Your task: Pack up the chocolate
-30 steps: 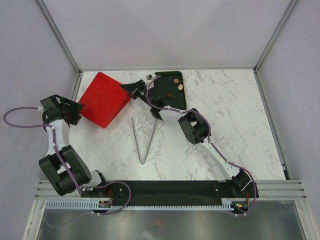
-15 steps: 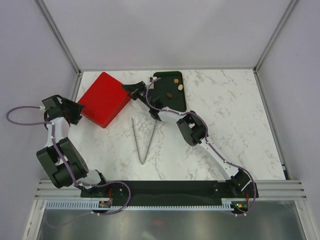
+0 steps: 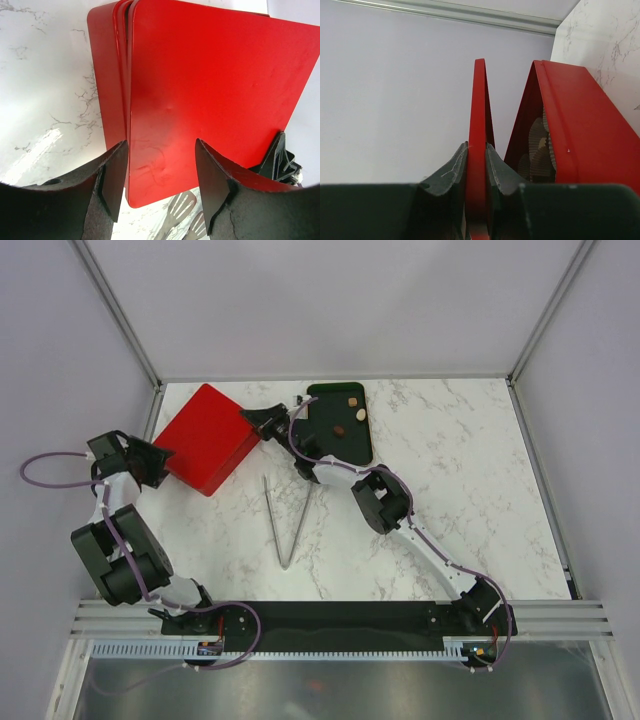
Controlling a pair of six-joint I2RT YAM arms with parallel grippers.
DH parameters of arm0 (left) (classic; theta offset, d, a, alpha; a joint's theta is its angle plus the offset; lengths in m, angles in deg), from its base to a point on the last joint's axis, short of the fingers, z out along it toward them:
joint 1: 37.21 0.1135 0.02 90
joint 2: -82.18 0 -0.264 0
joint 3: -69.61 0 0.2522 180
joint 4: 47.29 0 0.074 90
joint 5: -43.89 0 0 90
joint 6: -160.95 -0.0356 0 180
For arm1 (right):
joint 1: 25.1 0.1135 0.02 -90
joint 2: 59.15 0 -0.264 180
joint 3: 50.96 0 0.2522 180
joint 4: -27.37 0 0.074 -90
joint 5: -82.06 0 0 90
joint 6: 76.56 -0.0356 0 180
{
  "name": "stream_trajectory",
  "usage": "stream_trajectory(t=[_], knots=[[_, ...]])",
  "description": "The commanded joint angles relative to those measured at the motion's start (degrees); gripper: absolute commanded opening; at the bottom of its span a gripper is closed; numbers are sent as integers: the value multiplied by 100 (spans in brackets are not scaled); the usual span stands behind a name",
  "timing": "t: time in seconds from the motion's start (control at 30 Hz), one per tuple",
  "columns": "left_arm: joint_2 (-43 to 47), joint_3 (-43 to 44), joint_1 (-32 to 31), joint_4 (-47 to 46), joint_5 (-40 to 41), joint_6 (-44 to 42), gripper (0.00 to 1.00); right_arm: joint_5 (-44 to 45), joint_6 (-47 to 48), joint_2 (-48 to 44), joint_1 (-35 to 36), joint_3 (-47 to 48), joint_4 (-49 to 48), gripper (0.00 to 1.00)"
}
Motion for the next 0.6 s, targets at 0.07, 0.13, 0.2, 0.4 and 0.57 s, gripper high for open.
stream_trajectory(t=[0.07,0.13,0.2,0.4,0.57], knots=[[-208,-5,26,-284,-213,-12,63,193,123,-37,33,339,-91,16],[-305,12,26,-293,-222,6,63,176,185,-89,32,330,-30,25],[-454,38,26,-293,-266,41,62,149,273,-133,24,322,32,32],[-648,82,26,-364,-318,85,62,96,413,-186,6,330,138,42],[-754,144,17,-407,-388,111,62,35,589,-318,-73,331,296,50]])
